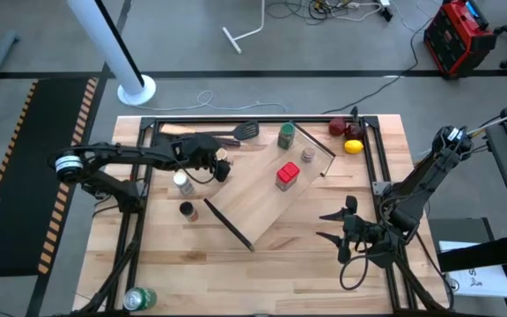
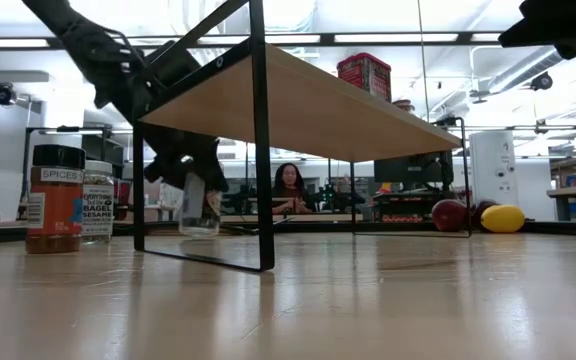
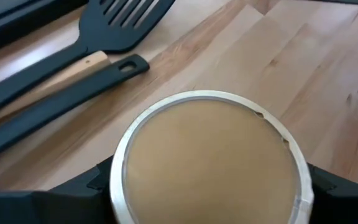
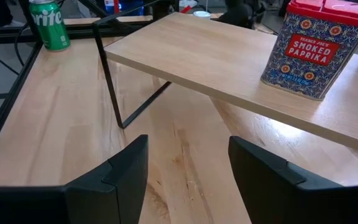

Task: Shelf spices
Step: Remove the golden seasoning bottle from the shelf, then remove the red seasoning can from the shelf

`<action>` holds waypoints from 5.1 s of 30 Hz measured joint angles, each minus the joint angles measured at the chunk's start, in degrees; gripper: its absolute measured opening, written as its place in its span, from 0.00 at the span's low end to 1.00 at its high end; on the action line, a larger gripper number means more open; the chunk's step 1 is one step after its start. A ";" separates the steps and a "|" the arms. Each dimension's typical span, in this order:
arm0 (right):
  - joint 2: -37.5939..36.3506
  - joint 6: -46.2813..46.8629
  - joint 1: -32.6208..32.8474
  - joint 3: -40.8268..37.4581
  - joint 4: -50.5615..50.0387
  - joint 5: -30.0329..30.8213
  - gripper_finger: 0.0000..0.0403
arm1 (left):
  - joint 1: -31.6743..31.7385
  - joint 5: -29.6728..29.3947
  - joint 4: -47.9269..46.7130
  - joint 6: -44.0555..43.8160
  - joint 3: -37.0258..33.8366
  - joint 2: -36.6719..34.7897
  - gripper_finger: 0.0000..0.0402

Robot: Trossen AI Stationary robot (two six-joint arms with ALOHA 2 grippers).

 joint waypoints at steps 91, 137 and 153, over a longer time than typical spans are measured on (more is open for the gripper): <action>30.10 -61.41 -50.13 62.36 -53.54 -49.33 0.83 | -27.47 -17.13 -2.84 22.00 24.98 -11.79 0.67; 37.03 -52.41 -51.61 65.90 -62.27 -55.81 0.44 | -27.47 -17.06 -10.74 20.39 24.98 -14.97 0.63; 31.28 -27.23 -29.83 59.91 -52.39 -54.55 0.44 | -27.47 -17.00 -12.17 19.82 24.98 -15.55 0.60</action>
